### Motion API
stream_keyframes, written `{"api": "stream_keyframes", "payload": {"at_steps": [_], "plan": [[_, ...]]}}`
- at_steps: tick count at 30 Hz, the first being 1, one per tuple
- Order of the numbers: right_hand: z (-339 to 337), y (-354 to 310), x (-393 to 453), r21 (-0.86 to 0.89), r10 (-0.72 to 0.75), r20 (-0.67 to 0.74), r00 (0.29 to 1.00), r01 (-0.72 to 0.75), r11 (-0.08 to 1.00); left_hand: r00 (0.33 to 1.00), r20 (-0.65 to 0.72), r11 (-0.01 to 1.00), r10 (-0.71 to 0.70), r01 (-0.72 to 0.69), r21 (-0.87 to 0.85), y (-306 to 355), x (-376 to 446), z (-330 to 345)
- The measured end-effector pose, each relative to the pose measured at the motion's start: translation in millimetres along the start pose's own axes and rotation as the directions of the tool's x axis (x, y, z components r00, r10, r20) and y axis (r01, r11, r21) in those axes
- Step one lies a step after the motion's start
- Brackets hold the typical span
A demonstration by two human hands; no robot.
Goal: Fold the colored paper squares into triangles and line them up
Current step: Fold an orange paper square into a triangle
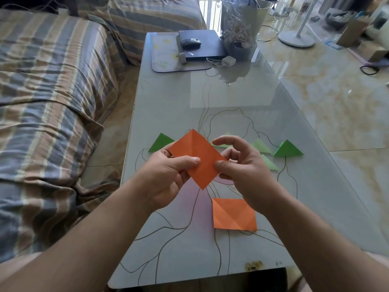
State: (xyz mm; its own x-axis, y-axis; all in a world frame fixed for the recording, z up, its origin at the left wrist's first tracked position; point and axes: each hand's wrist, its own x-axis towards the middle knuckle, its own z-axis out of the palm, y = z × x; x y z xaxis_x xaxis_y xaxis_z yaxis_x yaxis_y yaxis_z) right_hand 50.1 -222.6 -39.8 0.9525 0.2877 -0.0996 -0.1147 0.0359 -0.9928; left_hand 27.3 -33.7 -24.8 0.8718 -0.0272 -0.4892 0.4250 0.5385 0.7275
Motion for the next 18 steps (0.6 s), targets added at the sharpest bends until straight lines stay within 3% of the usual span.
{"api": "stream_keyframes", "payload": {"at_steps": [5,10,14,18], "plan": [[-4.1,-6.9,-1.6,-0.12,-0.043,0.16,0.986,0.062,0.991,0.999,0.011,0.969,0.049,-0.05,0.243,-0.9,3.3,-3.1],[-12.4,-1.1,-2.2,-0.273,0.003,0.284,0.959,0.078,0.959,0.999,0.027,0.948,0.032,-0.039,0.316,4.7,1.5,-5.1],[-11.7,6.3,-1.6,-0.314,-0.036,0.314,0.949,0.139,0.939,0.999,0.036,0.949,-0.02,0.007,0.315,9.2,-2.0,-3.9],[-10.6,4.6,0.5,-0.308,-0.097,0.233,0.968,0.168,0.936,0.997,0.05,0.977,-0.057,0.045,0.209,13.4,-3.4,-1.3]]}}
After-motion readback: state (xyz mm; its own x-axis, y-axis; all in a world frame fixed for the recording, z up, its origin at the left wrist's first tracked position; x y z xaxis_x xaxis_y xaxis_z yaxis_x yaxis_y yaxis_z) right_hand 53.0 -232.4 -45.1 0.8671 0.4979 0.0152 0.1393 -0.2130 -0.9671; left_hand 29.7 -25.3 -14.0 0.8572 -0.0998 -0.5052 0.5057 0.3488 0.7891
